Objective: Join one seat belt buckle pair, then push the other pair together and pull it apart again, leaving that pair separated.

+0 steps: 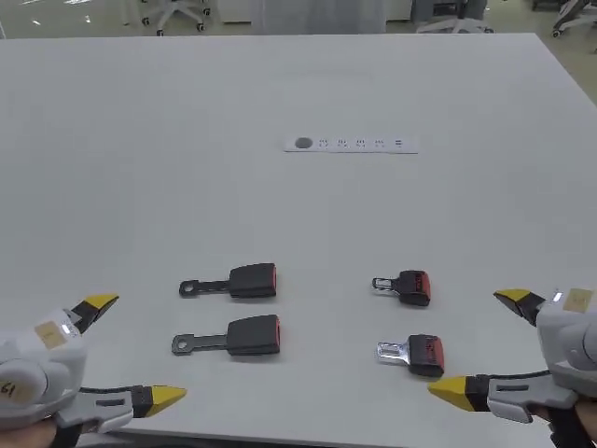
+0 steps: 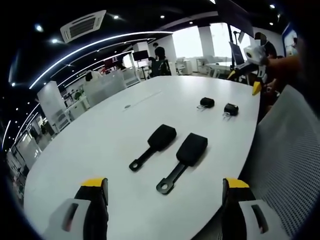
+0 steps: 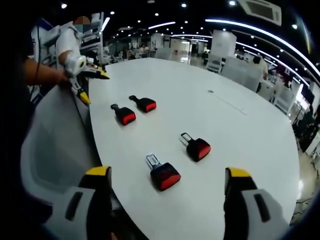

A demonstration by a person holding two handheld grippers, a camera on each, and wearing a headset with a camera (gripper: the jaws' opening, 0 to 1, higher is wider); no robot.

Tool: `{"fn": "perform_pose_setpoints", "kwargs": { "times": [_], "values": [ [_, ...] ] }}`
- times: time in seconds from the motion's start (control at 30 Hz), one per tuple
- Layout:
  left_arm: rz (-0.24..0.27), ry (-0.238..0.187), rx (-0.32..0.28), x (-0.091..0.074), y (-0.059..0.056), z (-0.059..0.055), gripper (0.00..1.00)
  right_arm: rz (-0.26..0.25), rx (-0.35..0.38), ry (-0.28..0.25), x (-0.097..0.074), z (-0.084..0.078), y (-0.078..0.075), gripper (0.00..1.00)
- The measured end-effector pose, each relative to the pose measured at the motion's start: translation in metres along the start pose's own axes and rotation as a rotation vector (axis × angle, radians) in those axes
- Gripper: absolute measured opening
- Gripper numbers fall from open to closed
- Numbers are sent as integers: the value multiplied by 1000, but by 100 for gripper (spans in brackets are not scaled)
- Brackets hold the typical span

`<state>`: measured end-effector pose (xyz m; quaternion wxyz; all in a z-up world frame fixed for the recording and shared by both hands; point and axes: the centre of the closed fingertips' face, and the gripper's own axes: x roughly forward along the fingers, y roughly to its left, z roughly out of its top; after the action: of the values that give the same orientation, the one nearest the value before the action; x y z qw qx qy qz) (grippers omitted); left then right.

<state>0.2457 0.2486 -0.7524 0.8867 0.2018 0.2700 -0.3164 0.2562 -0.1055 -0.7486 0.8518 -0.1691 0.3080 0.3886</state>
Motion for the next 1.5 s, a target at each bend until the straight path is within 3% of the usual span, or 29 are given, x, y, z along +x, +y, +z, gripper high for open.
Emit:
{"fn": "perform_pose_setpoints", "kwargs": {
  "times": [0.13, 0.27, 0.47, 0.53, 0.57, 0.63, 0.73, 0.83, 1.0, 1.1, 1.5],
  "values": [
    [-30, 22, 19, 0, -5, -1, 94, 10, -7, 4, -1, -1, 0, 94],
    [-58, 45, 42, 0, -9, -2, 91, 40, -66, 21, -1, -2, 4, 89],
    [-116, 67, 84, 5, -12, 1, 87, 87, -122, 27, 0, -2, 9, 73],
    [-156, 97, 84, 8, -16, -1, 87, 86, -140, 29, 1, -2, 8, 73],
    [-195, 117, 82, 10, -22, -3, 86, 93, -153, 32, 2, -3, 9, 72],
    [-216, 141, 131, 16, -23, -5, 82, 107, -170, 38, 4, -5, 9, 69],
    [-226, 149, 143, 24, -25, -3, 79, 93, -219, 54, 7, -7, 4, 66],
    [-242, 164, 196, 35, -26, 3, 76, 117, -225, 62, 10, -9, 6, 63],
    [-287, 185, 227, 53, -34, 6, 69, 155, -259, 107, 17, -19, 7, 58],
    [-312, 203, 219, 64, -34, 2, 64, 188, -285, 118, 24, -23, 10, 52],
    [-389, 231, 263, 97, -49, 7, 57, 252, -328, 163, 44, -26, 14, 50]
  ]
}}
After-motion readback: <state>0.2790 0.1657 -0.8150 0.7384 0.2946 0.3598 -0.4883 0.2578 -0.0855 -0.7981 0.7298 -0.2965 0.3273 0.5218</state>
